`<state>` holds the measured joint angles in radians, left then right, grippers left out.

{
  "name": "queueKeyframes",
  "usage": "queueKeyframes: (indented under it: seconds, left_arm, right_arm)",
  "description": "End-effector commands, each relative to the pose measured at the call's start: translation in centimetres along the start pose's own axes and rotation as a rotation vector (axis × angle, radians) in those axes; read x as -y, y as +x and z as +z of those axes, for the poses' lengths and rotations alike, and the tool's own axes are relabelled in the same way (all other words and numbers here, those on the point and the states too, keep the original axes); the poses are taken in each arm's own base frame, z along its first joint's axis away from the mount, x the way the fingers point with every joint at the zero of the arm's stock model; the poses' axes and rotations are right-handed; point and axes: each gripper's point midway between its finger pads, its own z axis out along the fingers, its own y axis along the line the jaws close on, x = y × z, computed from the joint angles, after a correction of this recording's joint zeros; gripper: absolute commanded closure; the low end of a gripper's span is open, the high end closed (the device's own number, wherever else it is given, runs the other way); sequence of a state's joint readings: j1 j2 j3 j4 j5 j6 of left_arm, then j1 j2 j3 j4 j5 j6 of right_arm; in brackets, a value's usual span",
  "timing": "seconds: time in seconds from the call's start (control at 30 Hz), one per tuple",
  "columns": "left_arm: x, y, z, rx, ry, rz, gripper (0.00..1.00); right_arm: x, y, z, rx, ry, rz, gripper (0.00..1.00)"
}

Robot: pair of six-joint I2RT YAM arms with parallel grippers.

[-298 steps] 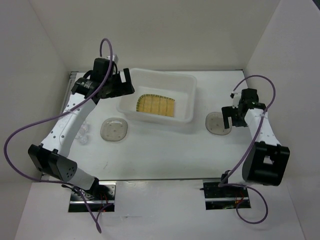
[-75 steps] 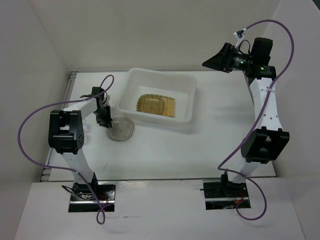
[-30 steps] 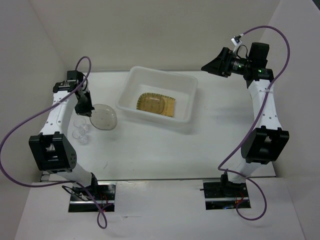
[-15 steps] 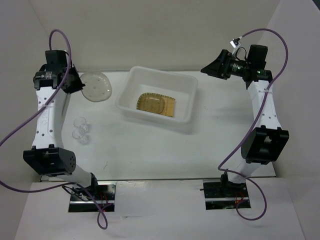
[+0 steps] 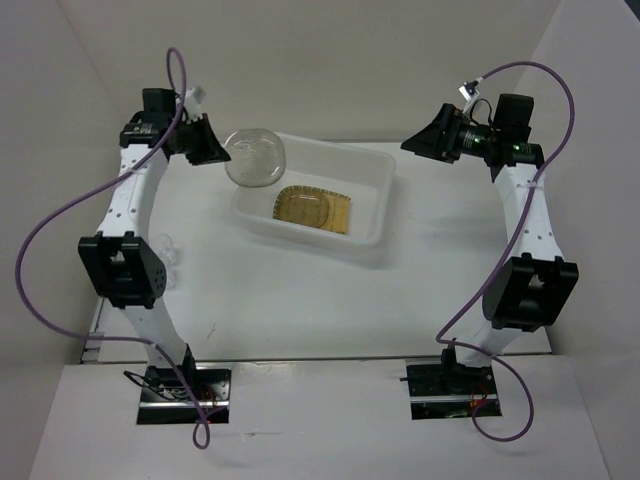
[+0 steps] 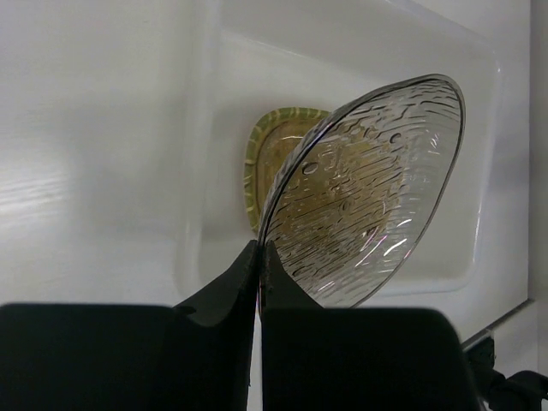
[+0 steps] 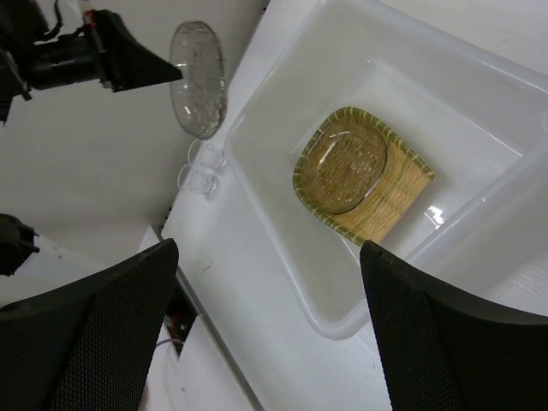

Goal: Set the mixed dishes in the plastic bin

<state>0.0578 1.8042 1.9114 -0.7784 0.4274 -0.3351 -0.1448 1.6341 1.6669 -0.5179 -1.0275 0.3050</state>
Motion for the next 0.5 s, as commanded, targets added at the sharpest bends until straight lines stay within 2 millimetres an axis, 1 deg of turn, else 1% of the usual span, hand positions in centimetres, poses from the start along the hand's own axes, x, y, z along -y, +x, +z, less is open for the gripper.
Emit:
queueKeyframes:
  seconds: [0.0, 0.03, 0.07, 0.13, 0.17, 0.2, 0.23, 0.27, 0.3, 0.37, 0.4, 0.43, 0.47]
  left_arm:
    - [4.6, -1.6, 2.3, 0.023, 0.175, 0.124, 1.0]
    - [5.0, -1.6, 3.0, 0.017, 0.185, 0.143, 1.0]
    - [6.0, -1.7, 4.2, 0.011, 0.197, 0.161, 1.0]
    - [6.8, -1.5, 5.3, 0.001, 0.193, 0.175, 1.0]
    - [6.7, -1.0, 6.4, -0.02, 0.179, 0.173, 1.0]
    - [7.8, -0.5, 6.9, -0.031, 0.195, 0.187, 1.0]
    - [7.8, -0.2, 7.8, -0.041, 0.187, 0.19, 1.0]
    - [7.7, 0.2, 8.3, -0.047, 0.173, 0.202, 1.0]
    - [8.3, 0.8, 8.9, -0.062, 0.175, 0.21, 1.0]
    - [7.9, 2.4, 10.6, -0.102, 0.152, 0.207, 1.0]
    - [8.1, 3.0, 11.1, -0.109, 0.129, 0.217, 1.0]
    - [7.1, 3.8, 12.2, -0.135, 0.102, 0.207, 1.0]
    - [7.3, 4.4, 12.7, -0.142, 0.098, 0.214, 1.0]
  right_arm:
    - [-2.3, -1.0, -1.3, 0.044, -0.015, -0.1, 0.09]
    - [-2.2, -1.0, -1.3, 0.044, -0.015, -0.109, 0.09]
    - [-2.0, -0.7, -1.2, 0.039, -0.013, -0.1, 0.09]
    - [-2.3, -0.6, -1.4, 0.039, -0.013, -0.1, 0.09]
    - [-2.1, -0.4, -1.4, 0.035, -0.011, -0.092, 0.09]
    - [-2.1, -0.4, -1.4, 0.035, -0.011, -0.101, 0.09]
    - [-2.0, -0.7, -1.8, 0.05, 0.004, -0.108, 0.09]
    - [-2.0, -0.7, -1.8, 0.05, 0.004, -0.108, 0.09]
    - [-2.0, -0.7, -1.8, 0.05, 0.004, -0.108, 0.09]
    - [-1.7, -0.9, -2.1, 0.057, 0.012, -0.106, 0.09]
    - [-1.7, -0.9, -2.1, 0.057, 0.012, -0.106, 0.09]
    - [-1.7, -0.8, -2.1, 0.052, 0.013, -0.107, 0.09]
    - [-1.4, -0.9, -2.4, 0.058, 0.02, -0.105, 0.09]
